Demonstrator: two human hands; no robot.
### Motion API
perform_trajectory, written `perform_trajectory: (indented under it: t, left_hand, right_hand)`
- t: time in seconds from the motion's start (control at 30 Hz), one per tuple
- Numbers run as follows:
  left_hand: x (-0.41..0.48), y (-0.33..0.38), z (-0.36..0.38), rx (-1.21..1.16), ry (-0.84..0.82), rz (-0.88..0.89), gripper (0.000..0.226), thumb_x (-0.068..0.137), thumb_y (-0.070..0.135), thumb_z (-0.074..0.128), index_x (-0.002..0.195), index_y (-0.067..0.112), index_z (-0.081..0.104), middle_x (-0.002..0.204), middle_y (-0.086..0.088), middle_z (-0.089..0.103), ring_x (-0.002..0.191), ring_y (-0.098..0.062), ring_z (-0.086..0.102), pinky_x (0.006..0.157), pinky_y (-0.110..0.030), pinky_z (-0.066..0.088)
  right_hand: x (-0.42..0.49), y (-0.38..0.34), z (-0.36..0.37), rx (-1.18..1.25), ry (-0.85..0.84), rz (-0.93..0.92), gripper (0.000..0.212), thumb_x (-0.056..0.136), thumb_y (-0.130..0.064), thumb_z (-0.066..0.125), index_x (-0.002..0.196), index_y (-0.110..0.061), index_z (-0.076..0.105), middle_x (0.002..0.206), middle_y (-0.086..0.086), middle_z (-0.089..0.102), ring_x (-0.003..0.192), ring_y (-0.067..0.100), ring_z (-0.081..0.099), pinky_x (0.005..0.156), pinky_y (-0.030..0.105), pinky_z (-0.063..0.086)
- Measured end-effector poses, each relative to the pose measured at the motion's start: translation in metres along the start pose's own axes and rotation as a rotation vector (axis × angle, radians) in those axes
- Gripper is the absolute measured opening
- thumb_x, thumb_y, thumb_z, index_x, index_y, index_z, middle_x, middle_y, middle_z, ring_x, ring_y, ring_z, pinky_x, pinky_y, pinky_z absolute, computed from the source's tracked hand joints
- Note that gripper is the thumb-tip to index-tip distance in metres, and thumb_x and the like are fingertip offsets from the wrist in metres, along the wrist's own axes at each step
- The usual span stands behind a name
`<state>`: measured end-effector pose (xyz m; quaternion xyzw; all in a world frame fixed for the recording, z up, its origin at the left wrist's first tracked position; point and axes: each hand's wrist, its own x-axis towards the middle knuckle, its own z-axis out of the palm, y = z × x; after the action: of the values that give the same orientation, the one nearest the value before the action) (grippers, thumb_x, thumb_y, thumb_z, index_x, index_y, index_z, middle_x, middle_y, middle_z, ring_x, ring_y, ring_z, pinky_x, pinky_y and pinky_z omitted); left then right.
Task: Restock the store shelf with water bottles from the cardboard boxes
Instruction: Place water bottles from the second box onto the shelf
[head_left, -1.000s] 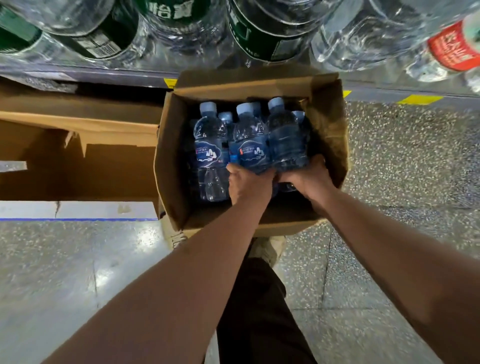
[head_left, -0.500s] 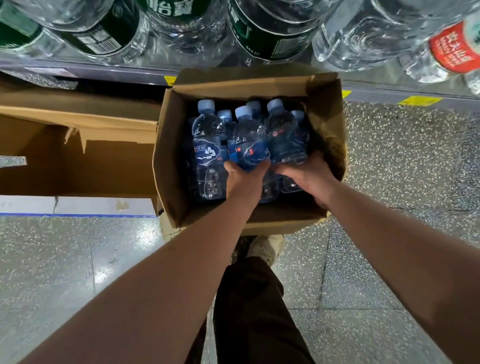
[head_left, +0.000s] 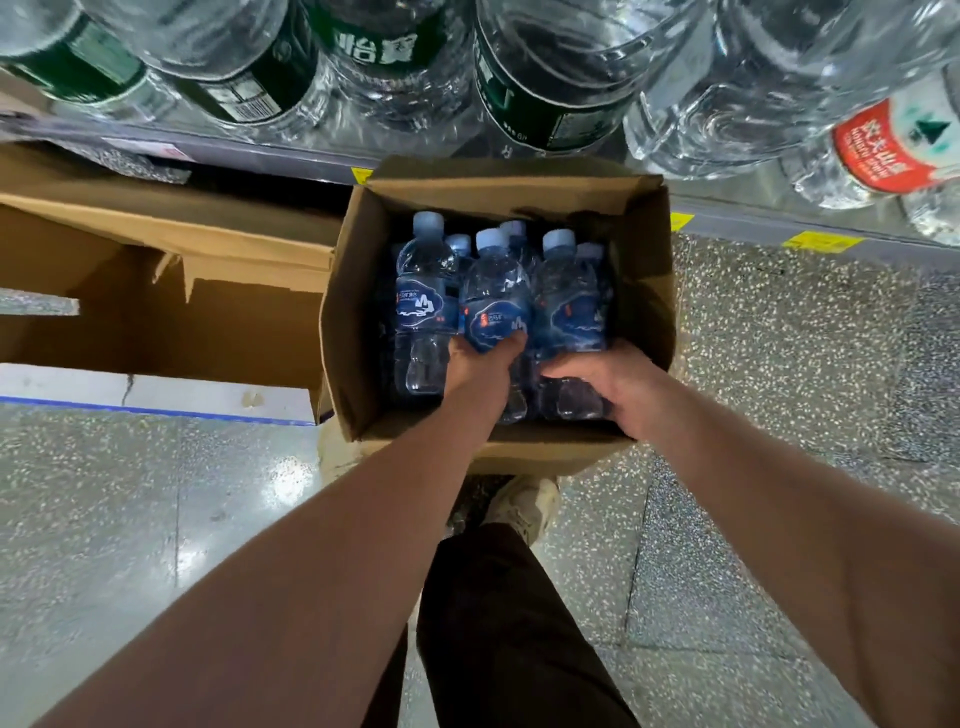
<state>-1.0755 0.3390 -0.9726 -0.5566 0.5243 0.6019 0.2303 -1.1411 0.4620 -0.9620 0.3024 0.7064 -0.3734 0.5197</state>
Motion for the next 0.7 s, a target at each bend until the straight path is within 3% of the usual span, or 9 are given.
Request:
perform_trajectory:
  t: [0.07,0.13,0.23,0.33,0.4,0.47,0.53,0.6,0.7]
  left_hand:
    - [-0.015,0.001,-0.005,-0.062,0.014,-0.009,0.056,0.083,0.047,0.065,0.124,0.018,0.041,0.107,0.0,0.058,0.088,-0.017,0.056,0.074,-0.032,0.043]
    - [-0.031,0.001,-0.012,-0.15,0.041,0.0,0.052,0.082,0.044,0.067,0.123,0.021,0.044,0.103,0.003,0.061,0.09,-0.018,0.058,0.079,-0.034,0.042]
    - [-0.055,0.007,-0.023,-0.27,0.014,0.011,0.047,0.081,0.039,0.07,0.12,0.027,0.047,0.107,0.001,0.064,0.1,-0.024,0.062,0.089,-0.044,0.048]
    - [-0.078,0.017,-0.039,-0.328,-0.014,0.034,0.048,0.08,0.035,0.072,0.121,0.027,0.049,0.113,-0.002,0.065,0.102,-0.026,0.064,0.092,-0.052,0.049]
    - [-0.093,0.025,-0.054,-0.304,-0.035,0.08,0.044,0.079,0.035,0.072,0.116,0.025,0.05,0.112,-0.004,0.065,0.102,-0.028,0.063,0.092,-0.053,0.049]
    - [-0.11,0.031,-0.072,-0.262,-0.063,0.132,0.041,0.079,0.037,0.072,0.112,0.024,0.05,0.111,-0.005,0.064,0.101,-0.028,0.063,0.091,-0.052,0.05]
    - [-0.13,0.037,-0.094,-0.234,-0.072,0.183,0.041,0.081,0.037,0.071,0.113,0.023,0.051,0.108,-0.002,0.065,0.093,-0.022,0.065,0.079,-0.041,0.055]
    - [-0.154,0.042,-0.12,-0.205,-0.07,0.232,0.041,0.082,0.037,0.07,0.116,0.023,0.051,0.101,0.002,0.065,0.078,-0.012,0.063,0.057,-0.026,0.049]
    - [-0.188,0.045,-0.168,-0.18,-0.061,0.308,0.041,0.082,0.036,0.069,0.115,0.019,0.051,0.091,0.005,0.063,0.073,-0.008,0.059,0.048,-0.022,0.042]
  right_hand:
    - [-0.016,0.0,0.001,-0.039,0.042,-0.07,0.051,0.056,-0.019,0.088,0.097,-0.02,0.058,0.096,-0.005,0.065,0.092,0.017,0.06,0.076,0.03,0.043]
    - [-0.035,-0.001,0.003,-0.063,0.043,-0.167,0.056,0.052,-0.019,0.089,0.101,-0.024,0.062,0.095,-0.008,0.066,0.088,0.013,0.061,0.068,0.026,0.042]
    - [-0.065,-0.004,0.007,-0.06,0.006,-0.262,0.068,0.047,-0.019,0.091,0.11,-0.019,0.066,0.1,-0.003,0.071,0.092,0.017,0.066,0.075,0.032,0.052]
    - [-0.093,-0.009,0.013,-0.026,0.02,-0.313,0.082,0.039,-0.021,0.094,0.115,-0.013,0.065,0.106,0.004,0.07,0.098,0.025,0.066,0.089,0.045,0.051]
    - [-0.112,-0.011,0.021,0.006,0.061,-0.329,0.085,0.039,-0.023,0.095,0.116,-0.013,0.063,0.107,0.004,0.07,0.098,0.025,0.066,0.09,0.046,0.051]
    - [-0.135,-0.013,0.033,0.019,0.08,-0.358,0.074,0.043,-0.025,0.094,0.112,-0.017,0.066,0.103,0.0,0.071,0.096,0.021,0.068,0.087,0.041,0.054]
    - [-0.166,-0.013,0.047,0.021,0.091,-0.396,0.063,0.049,-0.026,0.092,0.107,-0.02,0.068,0.098,-0.004,0.072,0.092,0.017,0.068,0.084,0.037,0.054]
    - [-0.201,-0.013,0.063,0.067,0.091,-0.423,0.062,0.053,-0.024,0.089,0.11,-0.018,0.066,0.098,-0.003,0.072,0.09,0.015,0.068,0.078,0.034,0.055]
    - [-0.254,-0.012,0.094,0.147,0.053,-0.508,0.053,0.063,-0.015,0.086,0.112,-0.015,0.066,0.102,-0.001,0.072,0.089,0.014,0.068,0.071,0.027,0.055]
